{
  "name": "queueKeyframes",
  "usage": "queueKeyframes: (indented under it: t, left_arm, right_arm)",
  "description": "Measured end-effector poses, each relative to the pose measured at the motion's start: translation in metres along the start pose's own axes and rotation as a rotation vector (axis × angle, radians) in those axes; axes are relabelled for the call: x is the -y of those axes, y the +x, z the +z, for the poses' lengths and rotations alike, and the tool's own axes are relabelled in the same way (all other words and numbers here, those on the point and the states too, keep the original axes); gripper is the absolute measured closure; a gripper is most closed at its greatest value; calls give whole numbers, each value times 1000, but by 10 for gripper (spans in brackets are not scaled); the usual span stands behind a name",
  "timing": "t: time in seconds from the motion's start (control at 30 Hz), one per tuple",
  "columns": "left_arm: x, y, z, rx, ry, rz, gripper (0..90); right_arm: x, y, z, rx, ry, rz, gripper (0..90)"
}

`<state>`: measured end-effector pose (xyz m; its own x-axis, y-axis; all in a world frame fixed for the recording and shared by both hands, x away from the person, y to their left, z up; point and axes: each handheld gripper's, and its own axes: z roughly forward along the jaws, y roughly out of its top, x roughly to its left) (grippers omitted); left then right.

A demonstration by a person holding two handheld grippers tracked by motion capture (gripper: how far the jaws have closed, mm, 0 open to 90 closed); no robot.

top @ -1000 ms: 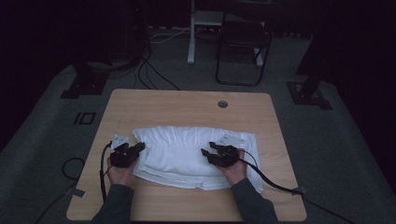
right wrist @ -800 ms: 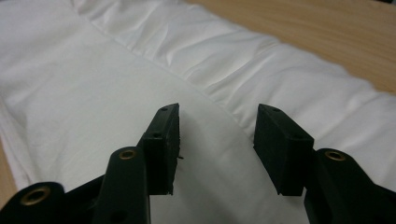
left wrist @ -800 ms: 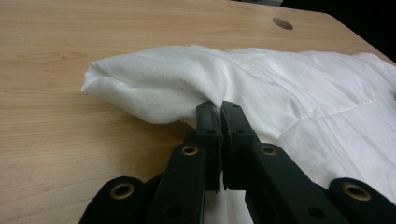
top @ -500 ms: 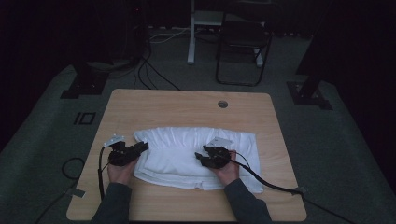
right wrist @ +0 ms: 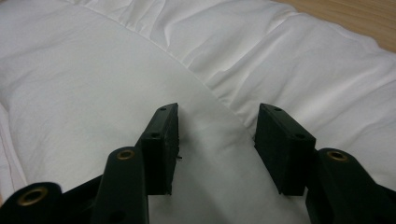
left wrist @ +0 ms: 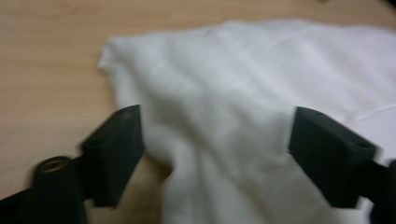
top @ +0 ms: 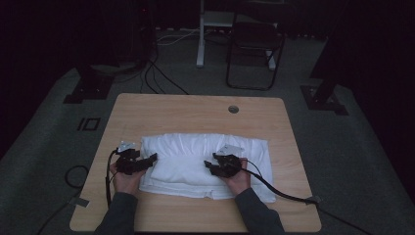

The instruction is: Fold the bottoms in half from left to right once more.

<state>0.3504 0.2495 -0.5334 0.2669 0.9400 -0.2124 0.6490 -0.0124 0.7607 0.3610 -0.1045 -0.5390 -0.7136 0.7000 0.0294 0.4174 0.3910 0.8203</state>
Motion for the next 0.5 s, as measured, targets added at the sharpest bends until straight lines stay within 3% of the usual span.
queueKeyframes:
  t: [0.03, 0.07, 0.23, 0.27, 0.3, 0.33, 0.37, 0.4, 0.5]
  left_arm:
    - [5, 5, 5, -22, 38, -26, 115]
    - [6, 6, 7, -36, 41, -34, 102]
    - [10, 12, 14, -15, 64, -65, 101]
    - [12, 13, 16, 16, 58, -83, 105]
    - [12, 13, 16, 16, 58, -83, 121]
    - [11, 15, 16, 64, 51, -113, 131]
    - [11, 15, 16, 64, 51, -113, 146]
    - [11, 17, 18, 122, 41, -147, 146]
    - [10, 18, 22, 215, 31, -200, 145]
  right_arm:
    - [0, 0, 0, 1, 0, -1, 488]
    - [0, 0, 0, 1, 0, 0, 487]
    - [0, 0, 0, -2, 1, 2, 487]
    - [0, 0, 1, -3, 1, 3, 487]
    - [0, 0, 1, -3, 1, 3, 487]
    - [1, 0, 1, -5, 0, 6, 487]
    - [1, 0, 1, -5, 0, 6, 487]
    - [1, 0, 1, -6, 1, 7, 487]
    - [2, -1, 2, -9, 1, 12, 485]
